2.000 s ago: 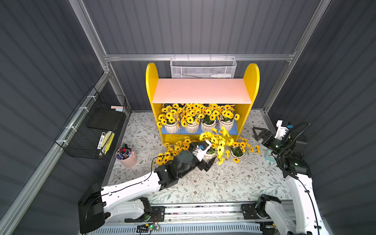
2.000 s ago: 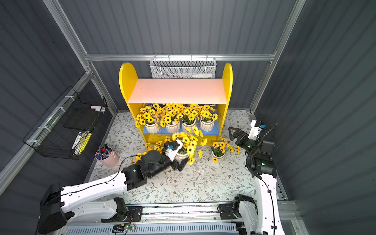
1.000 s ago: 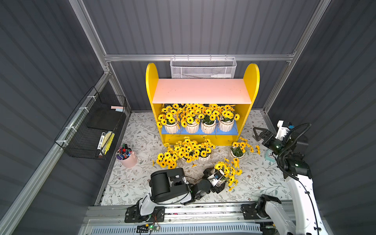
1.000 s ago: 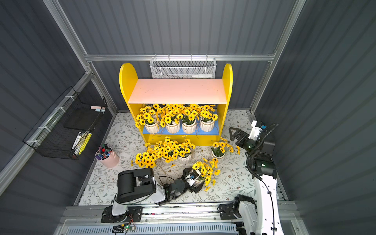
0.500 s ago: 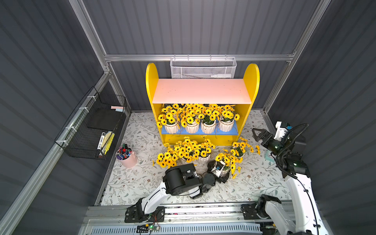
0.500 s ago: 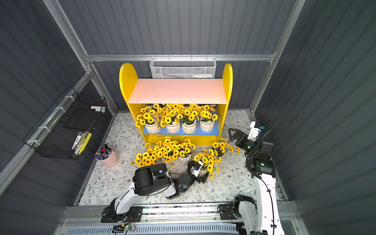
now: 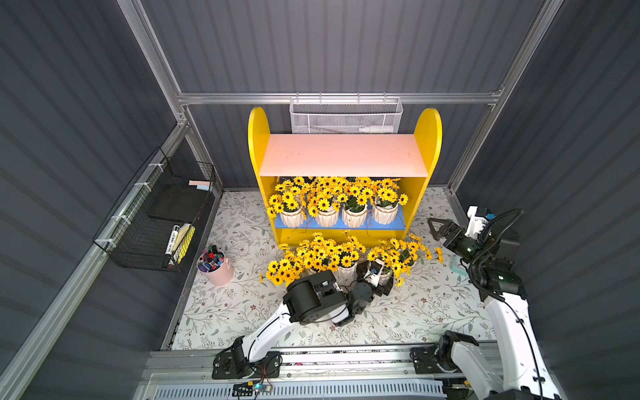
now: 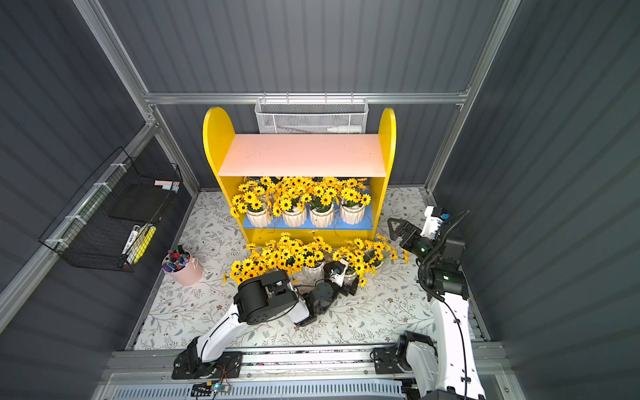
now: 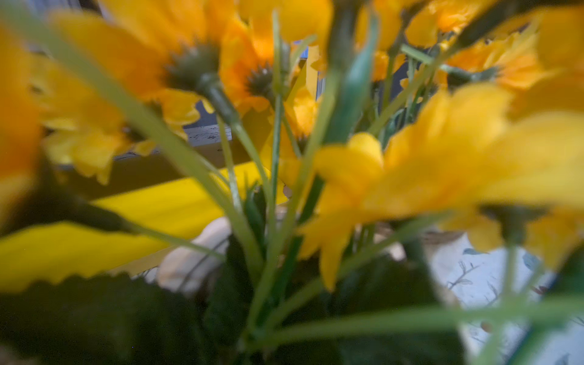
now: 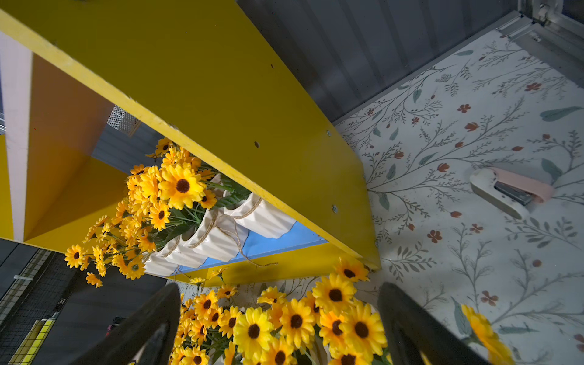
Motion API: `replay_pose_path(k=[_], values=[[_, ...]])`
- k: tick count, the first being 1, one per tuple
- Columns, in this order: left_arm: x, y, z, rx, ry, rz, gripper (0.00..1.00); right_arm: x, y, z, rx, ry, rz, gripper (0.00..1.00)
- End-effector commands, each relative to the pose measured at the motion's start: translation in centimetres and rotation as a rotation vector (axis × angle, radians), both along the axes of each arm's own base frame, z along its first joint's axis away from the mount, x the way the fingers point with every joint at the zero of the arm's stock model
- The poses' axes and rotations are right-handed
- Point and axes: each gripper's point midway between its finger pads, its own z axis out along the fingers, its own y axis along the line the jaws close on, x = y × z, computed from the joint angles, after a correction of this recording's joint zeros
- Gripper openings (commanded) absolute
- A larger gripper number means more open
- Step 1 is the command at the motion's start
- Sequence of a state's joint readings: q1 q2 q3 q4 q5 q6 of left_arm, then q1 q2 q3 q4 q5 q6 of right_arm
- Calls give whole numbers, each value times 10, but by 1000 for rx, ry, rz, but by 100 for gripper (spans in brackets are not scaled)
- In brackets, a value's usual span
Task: Take the sunflower pots off the shelves
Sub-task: Place the sunflower pot at the center of the board.
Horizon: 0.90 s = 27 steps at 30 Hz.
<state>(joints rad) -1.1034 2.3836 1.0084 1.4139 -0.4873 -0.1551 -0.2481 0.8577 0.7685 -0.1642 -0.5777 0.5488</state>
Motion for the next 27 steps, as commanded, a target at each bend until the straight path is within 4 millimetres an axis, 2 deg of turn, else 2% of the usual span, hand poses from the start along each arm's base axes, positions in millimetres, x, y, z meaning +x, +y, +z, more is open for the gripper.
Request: replay_pose_path(k=[1,2,5,8,15,17,22,27], values=[[7,6,-24,68,41,25,42,0,2,0,-2,-16,18,99],[7,5,-24,74,41,22,63,0,3,0,0,-14,21,99],[8,7,-22,105,44,35,98,-1,5,0,5,-14,30,99],[9,11,-23,161,62,53,99,-1,6,1,8,-16,35,99],[-1,19,2,195,69,13,100,-4,7,2,16,-14,38,99],[-8,22,4,199,80,-1,99,-4,7,1,18,-12,38,99],[-16,32,-6,204,125,4,100,-5,8,-2,21,-7,43,99],[-20,29,-16,232,135,-27,100,-6,9,-5,20,-5,46,99]])
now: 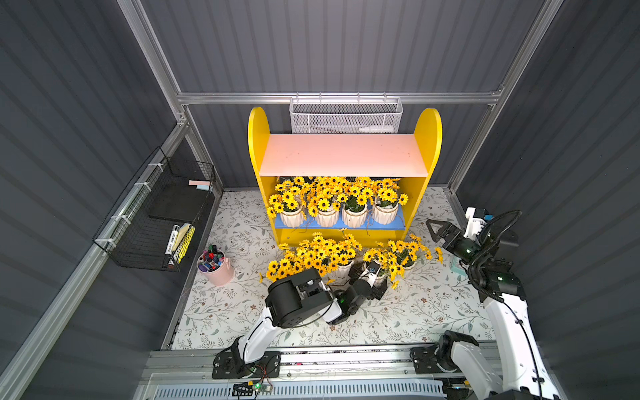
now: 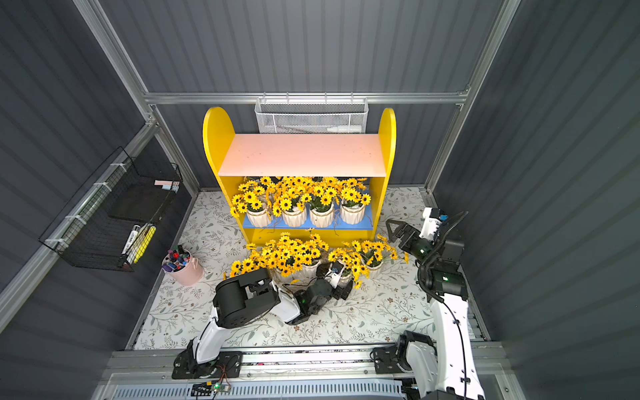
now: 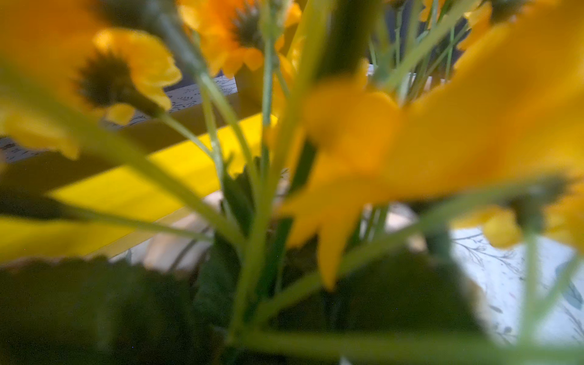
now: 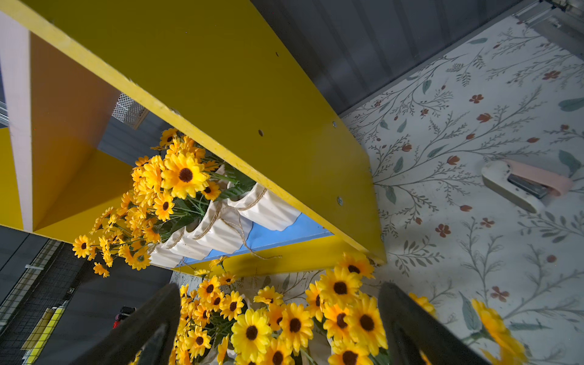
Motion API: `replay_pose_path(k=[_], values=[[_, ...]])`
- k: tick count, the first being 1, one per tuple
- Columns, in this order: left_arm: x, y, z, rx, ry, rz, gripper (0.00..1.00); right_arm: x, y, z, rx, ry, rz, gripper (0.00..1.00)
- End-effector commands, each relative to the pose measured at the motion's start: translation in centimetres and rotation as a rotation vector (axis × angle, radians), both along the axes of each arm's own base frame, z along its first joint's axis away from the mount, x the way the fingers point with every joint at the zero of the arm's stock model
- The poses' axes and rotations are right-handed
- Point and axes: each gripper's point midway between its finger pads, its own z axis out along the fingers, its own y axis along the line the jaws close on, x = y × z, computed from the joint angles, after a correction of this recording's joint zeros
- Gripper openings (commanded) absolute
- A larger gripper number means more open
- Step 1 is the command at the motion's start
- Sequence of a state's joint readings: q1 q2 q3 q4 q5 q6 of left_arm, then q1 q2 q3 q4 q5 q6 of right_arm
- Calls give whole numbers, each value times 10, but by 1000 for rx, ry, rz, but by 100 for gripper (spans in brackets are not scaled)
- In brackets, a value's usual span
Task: Take the sunflower pots off the shelves
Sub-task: Place the sunflower pot at the center of the board.
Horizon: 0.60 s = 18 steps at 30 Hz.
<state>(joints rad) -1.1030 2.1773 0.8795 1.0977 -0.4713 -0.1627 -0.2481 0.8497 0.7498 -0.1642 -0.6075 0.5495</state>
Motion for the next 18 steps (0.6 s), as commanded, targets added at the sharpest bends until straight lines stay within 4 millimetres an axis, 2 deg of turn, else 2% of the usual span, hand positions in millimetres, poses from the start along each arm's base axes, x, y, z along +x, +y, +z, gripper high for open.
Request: replay_pose_path(k=[1,5,8,10,13,14,18], values=[[-6,0,-8,29,14,-31,99,-3,4,2,5,-17,20,99],[-8,1,-18,42,11,-36,99,-4,11,2,15,-15,70,99],[-12,0,-6,4,-32,-69,99,-11,14,-4,15,33,57,99],[-11,-1,-6,-7,-5,-57,100,-18,18,-14,-11,62,39,99],[-11,-2,-17,25,-12,-73,99,-33,32,-37,-9,142,54,97],[-13,-3,-17,15,-16,-92,100,-41,41,-45,-21,164,75,96],[-6,-5,-16,32,-30,-67,99,-71,50,-64,-54,198,62,90]])
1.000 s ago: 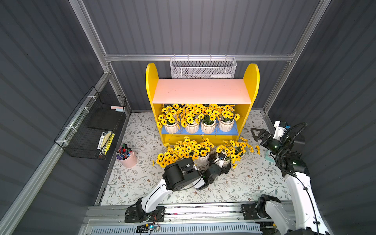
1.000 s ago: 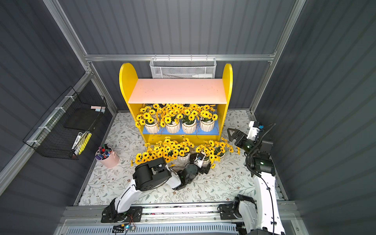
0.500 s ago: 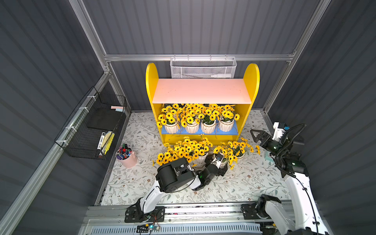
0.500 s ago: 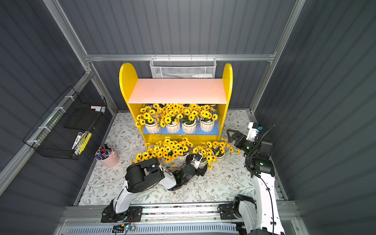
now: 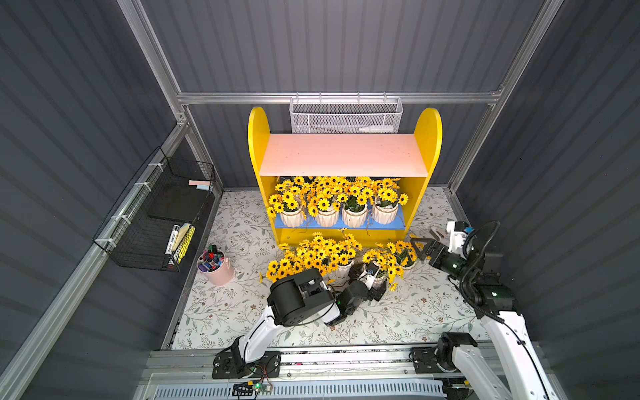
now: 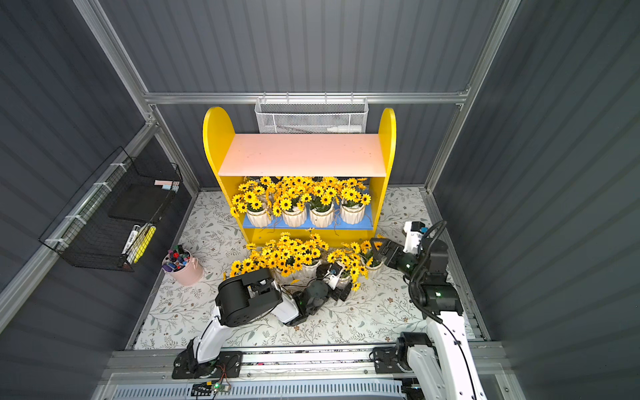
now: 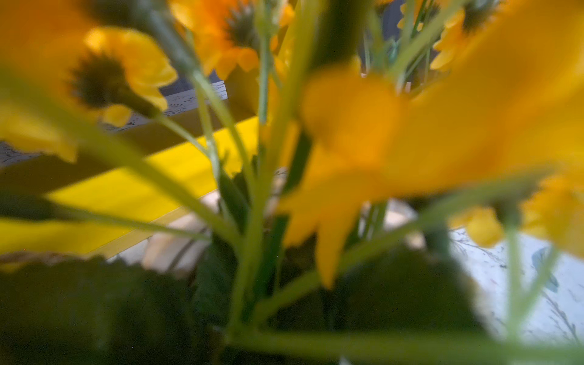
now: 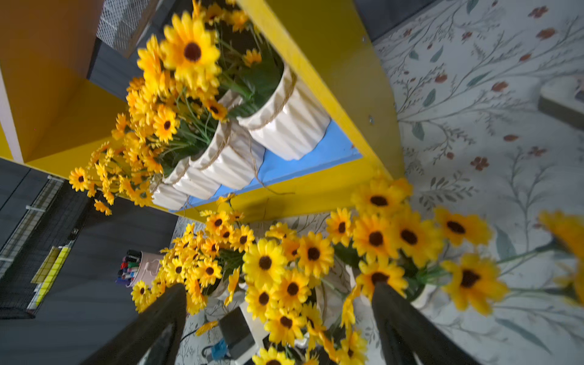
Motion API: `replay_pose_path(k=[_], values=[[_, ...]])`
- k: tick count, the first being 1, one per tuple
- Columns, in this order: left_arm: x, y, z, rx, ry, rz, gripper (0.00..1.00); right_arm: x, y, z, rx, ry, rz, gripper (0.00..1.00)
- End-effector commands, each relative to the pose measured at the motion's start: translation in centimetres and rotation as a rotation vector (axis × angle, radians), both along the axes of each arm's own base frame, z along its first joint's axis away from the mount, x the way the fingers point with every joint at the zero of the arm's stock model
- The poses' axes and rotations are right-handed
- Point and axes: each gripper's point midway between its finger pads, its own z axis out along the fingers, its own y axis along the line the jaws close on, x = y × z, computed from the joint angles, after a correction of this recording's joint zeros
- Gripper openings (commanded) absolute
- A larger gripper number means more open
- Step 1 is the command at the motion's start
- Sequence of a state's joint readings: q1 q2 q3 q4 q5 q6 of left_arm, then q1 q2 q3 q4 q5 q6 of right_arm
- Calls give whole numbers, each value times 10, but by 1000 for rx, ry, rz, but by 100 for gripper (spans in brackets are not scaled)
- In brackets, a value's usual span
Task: Take the sunflower pots off the shelves
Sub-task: Place the sunflower pot at the center of the board.
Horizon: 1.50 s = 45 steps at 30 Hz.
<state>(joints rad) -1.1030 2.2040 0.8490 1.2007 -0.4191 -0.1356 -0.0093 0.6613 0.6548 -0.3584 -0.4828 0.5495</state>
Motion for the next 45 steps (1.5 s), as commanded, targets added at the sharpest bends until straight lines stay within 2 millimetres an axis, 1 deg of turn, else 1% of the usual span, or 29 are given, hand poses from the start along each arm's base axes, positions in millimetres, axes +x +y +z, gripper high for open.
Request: replay_pose_path(k=[1,4,6,9,11,13,17,20,21,22,24,27,30,36,41,45], values=[[4,0,-16,55,-6,-3,99,-26,-4,-29,-22,104,-64,88],[8,2,-17,30,-7,9,100,-43,3,-41,-5,160,-53,79],[10,3,-17,17,3,12,99,-50,11,-53,13,198,-26,75],[11,4,-18,1,14,11,99,-59,25,-66,20,246,30,68],[11,3,-16,-4,11,11,99,-64,33,-80,20,274,64,62],[11,4,-15,-7,14,11,100,-69,39,-91,30,296,83,61],[11,3,-16,-24,32,10,99,-71,54,-109,78,298,121,59],[11,1,-15,-35,47,1,100,-69,65,-124,119,275,138,56],[12,0,-15,-36,49,2,99,-67,67,-129,122,270,140,54],[12,0,-15,-39,50,2,100,-63,62,-135,111,266,104,52],[11,0,-15,-41,52,-1,100,-59,62,-144,135,269,79,52],[11,-1,-15,-38,54,-3,100,-50,57,-147,136,239,31,52],[10,-2,-19,-22,60,-10,99,-42,56,-141,113,224,19,53],[10,0,-24,-16,65,-5,99,-35,67,-149,95,262,52,54],[9,1,-25,-14,68,-7,99,-30,73,-145,81,245,64,58],[8,1,-26,-19,73,-11,99,-26,77,-149,76,251,61,62]])
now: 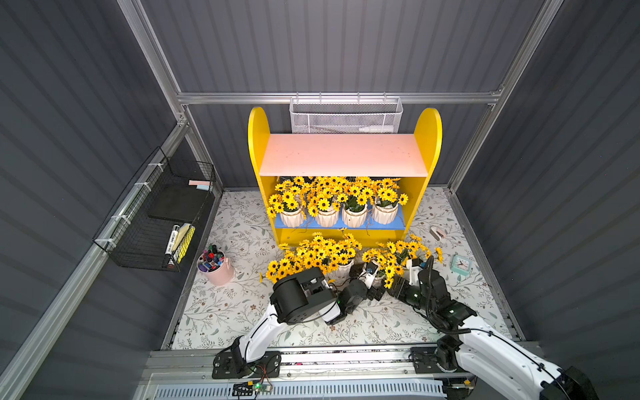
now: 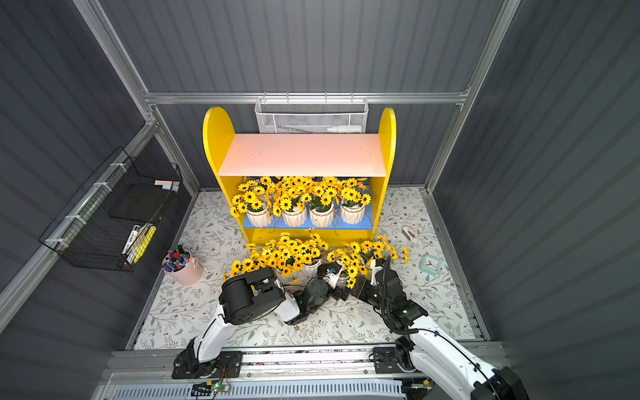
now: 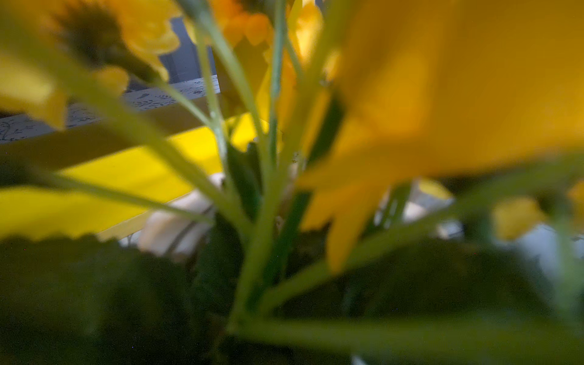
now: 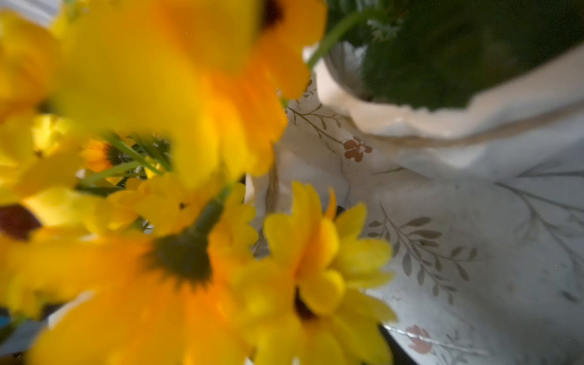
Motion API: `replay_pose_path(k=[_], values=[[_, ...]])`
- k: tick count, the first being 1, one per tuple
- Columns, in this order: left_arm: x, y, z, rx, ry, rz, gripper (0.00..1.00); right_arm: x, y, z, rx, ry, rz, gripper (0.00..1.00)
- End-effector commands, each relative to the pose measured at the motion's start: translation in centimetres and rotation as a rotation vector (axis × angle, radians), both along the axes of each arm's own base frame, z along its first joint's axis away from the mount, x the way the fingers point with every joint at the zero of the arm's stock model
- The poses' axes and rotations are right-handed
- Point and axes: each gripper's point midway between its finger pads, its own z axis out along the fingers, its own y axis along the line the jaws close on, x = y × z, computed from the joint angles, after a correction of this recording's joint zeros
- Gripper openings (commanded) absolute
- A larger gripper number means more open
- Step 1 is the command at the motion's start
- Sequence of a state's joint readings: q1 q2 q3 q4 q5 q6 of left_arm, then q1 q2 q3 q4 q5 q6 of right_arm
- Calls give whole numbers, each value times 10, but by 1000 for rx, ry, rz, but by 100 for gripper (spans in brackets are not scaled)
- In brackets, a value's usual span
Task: Take the sunflower pots off the shelves
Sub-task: Place the sunflower pot at the center of the board.
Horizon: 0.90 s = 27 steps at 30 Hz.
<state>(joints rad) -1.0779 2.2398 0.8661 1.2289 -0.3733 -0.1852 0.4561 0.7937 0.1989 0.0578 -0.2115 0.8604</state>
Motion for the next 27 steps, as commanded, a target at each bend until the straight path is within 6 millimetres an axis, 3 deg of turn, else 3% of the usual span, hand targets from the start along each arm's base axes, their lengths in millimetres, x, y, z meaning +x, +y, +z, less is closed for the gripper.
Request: replay_pose_path(k=[1,13,22,27], values=[[0,3,-20,31,38,-4,99,12,4,11,17,-35,-28,63],[-13,11,-18,31,73,-36,100,24,-3,7,-37,-45,-88,65],[-57,18,-5,95,42,-65,99,28,-5,9,-42,-50,-113,66],[-78,38,-4,95,67,-24,99,33,-6,11,-54,-53,-124,68]])
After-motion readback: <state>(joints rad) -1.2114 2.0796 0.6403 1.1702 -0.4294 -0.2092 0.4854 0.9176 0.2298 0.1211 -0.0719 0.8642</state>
